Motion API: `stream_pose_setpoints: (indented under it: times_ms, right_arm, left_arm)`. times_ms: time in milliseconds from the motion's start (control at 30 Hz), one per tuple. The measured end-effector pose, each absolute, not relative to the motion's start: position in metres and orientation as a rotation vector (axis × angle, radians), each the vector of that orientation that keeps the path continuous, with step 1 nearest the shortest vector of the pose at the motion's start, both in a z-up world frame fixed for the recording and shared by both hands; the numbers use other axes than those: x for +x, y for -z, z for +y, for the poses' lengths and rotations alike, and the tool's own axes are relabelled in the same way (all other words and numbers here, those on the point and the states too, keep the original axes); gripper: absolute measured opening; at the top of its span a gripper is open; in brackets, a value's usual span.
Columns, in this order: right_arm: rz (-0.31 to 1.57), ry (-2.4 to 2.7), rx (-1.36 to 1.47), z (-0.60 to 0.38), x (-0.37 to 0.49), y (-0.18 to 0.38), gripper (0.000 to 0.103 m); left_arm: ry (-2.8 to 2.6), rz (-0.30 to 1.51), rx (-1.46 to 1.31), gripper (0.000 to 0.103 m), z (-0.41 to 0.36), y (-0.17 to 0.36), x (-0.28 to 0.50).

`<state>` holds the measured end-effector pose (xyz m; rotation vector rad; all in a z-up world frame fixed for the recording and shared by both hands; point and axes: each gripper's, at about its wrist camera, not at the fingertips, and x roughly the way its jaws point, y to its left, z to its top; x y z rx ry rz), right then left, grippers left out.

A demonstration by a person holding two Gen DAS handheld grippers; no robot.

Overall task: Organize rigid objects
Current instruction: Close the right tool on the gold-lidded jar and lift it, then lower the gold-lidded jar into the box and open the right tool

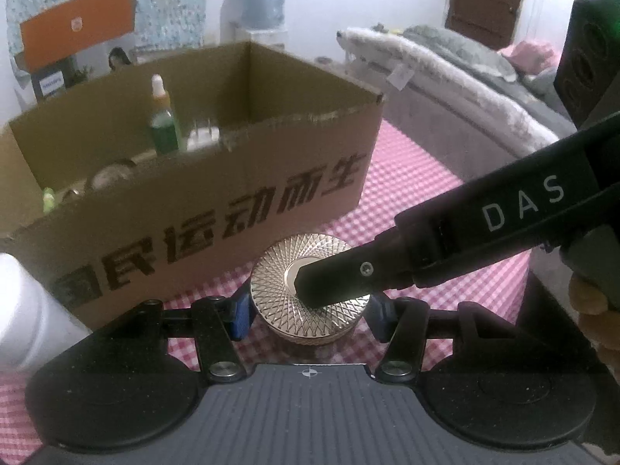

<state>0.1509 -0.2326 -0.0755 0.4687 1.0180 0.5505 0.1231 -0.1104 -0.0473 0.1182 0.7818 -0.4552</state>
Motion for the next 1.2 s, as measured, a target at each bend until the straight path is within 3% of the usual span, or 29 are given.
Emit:
stream_pose_setpoints:
  times_ms: [400,733,1200]
  right_arm:
    - [0.849,-0.601,0.38,-0.225,0.129,0.005,0.052]
    - [0.752,-0.644,0.285,-0.219,0.154,-0.049,0.052]
    - [0.904,-0.641,0.235,-0.206,0.251,-0.033,0.055]
  left_arm:
    - [0.443,0.62,0.072,0.056,-0.1,-0.016,0.105]
    - [0.416,0.549,0.003,0.056,-0.096,-0.056,0.136]
    - [0.378,0.763,-0.135,0.056,-0.09,-0.033,0.226]
